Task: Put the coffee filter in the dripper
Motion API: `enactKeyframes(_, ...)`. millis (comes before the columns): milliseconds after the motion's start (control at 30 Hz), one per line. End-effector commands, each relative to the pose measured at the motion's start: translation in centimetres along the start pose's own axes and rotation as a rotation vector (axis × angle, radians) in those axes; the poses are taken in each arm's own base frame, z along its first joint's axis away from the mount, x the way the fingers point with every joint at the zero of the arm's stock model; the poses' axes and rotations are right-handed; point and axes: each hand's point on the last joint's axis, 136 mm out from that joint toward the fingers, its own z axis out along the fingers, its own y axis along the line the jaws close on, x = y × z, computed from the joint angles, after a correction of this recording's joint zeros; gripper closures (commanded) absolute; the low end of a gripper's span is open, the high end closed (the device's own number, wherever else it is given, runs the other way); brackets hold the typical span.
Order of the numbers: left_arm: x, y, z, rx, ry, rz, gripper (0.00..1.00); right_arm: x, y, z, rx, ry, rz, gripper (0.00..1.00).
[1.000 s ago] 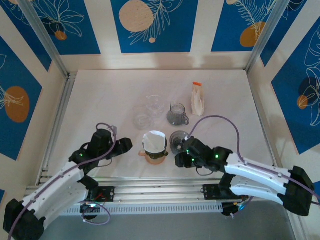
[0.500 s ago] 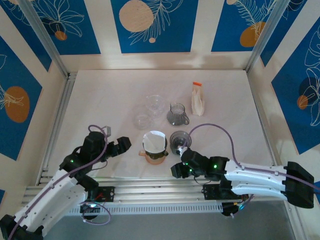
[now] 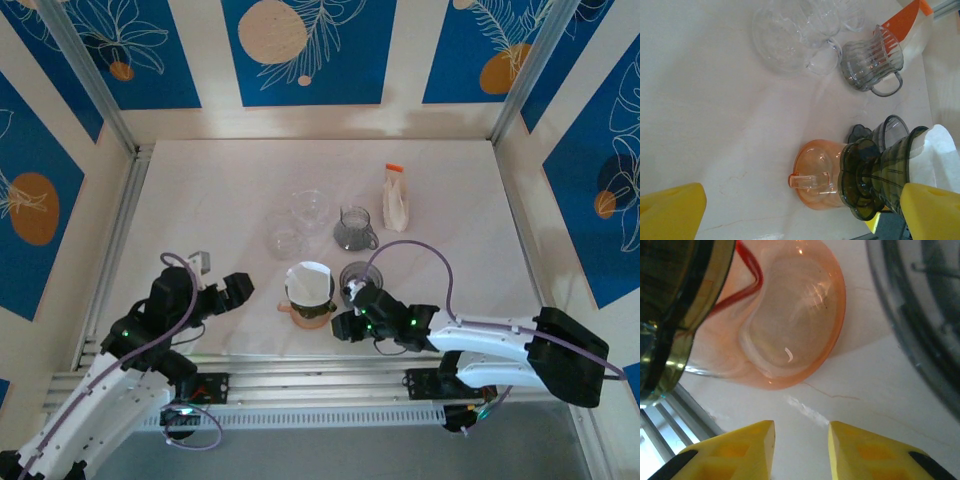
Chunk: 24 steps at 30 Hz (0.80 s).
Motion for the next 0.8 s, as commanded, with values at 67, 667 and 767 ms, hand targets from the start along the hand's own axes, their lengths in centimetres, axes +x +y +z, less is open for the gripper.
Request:
enactKeyframes(67, -0.5, -0.3, -1.1, -0.006, -0.024, 0.026, 0.0, -1.6, 1.6, 0.5, -0.059, -0.021, -0.001, 0.7)
enactKeyframes(667, -1.5, -1.4, -3.3, 0.032, -0.069, 0.027, 0.0, -3.2, 2.5, 2.9, -0.095, -0.022, 0.018, 0.76)
enactKeyframes(767, -1.6, -1.4, -3.6, 0.03, -0.076, 0.034, 0.0, -3.7, 2.9, 3.3, -0.103, -0.021, 0.012, 0.77)
